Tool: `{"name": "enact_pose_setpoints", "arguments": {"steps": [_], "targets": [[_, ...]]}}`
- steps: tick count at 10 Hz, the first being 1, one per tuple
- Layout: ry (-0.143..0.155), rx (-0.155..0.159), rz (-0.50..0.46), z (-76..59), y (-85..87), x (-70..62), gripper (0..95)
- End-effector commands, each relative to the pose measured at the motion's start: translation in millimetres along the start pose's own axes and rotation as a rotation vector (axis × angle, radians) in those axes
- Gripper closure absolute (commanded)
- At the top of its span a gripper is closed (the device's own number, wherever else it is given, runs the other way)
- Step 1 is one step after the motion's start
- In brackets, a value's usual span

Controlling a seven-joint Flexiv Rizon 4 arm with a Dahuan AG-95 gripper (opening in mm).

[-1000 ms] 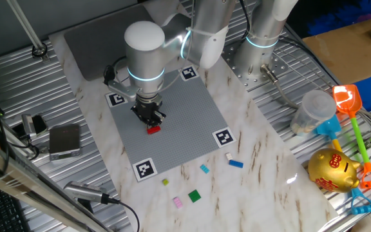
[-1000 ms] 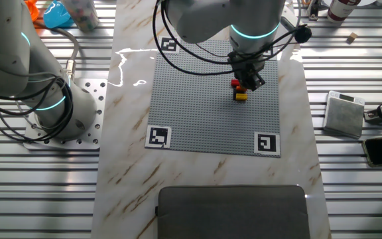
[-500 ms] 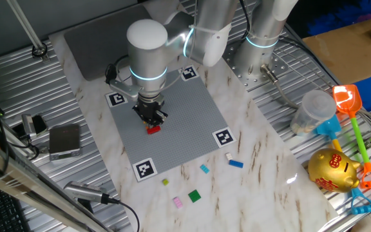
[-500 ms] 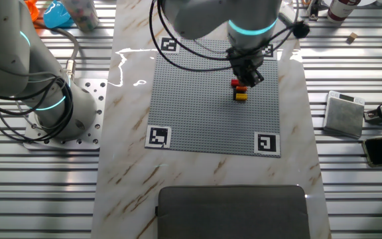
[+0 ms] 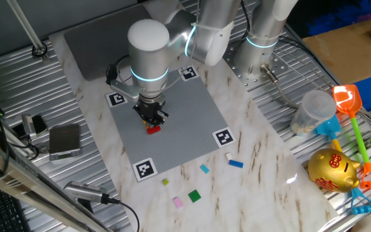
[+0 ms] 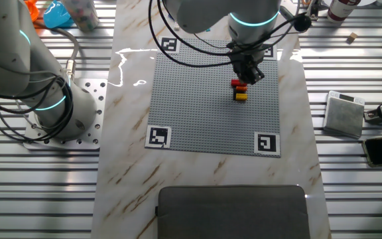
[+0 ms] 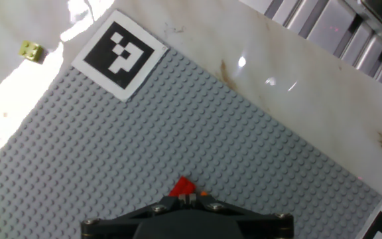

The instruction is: Build with small Lego blocks

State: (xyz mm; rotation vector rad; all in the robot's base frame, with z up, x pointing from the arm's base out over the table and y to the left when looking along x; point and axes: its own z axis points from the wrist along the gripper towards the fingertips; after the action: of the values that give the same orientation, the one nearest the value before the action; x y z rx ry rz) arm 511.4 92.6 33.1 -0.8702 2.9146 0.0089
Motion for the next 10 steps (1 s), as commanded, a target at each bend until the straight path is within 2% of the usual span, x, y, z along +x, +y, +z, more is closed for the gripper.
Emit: {"name": "enact_pose_setpoints", "arguments": {"steps": [1, 6, 7, 8, 10], "targets": [[0.002, -0.001, 0.000, -1.4, 1.0, 0.0, 95.0], [0.001, 0.001, -0.007, 13.1, -1.6, -3.7, 95.0], [0.006, -0.015, 0.001, 13.4, -1.2, -3.0, 95.0], [0.000, -0.009, -0.002, 12.1, -0.7, -3.0, 95.0], [0.007, -0.001, 0.002, 0.0, 4.2, -3.6, 95.0]]}}
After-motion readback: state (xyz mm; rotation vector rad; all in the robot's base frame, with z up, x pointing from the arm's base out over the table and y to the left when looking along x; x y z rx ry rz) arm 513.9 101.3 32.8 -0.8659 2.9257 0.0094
